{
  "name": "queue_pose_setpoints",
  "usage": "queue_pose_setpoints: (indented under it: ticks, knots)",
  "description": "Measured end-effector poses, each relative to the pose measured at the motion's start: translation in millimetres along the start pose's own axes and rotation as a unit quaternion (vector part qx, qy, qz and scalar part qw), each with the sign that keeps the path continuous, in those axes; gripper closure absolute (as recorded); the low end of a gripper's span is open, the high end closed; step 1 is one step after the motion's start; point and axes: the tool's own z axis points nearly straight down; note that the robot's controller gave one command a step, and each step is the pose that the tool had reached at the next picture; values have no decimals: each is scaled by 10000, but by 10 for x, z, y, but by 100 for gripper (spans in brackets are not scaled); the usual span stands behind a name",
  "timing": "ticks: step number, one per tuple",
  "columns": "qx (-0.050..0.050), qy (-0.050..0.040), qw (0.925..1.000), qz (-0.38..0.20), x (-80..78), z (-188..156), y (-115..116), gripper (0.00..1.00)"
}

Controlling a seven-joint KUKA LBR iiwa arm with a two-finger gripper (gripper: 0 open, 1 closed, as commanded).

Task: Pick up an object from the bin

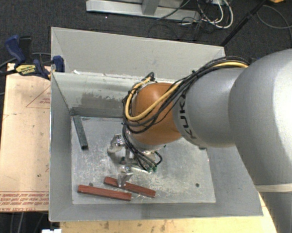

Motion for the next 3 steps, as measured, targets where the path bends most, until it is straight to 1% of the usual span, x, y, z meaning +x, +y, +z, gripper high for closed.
queue_pose_setpoints:
  ticks: [1,2,3]
  knots:
    - [16,67,9987,-509,465,-24,75,100]
    - [3,-102,9987,-498,400,-14,84,0]
    - [3,-82,9987,-502,409,-13,86,0]
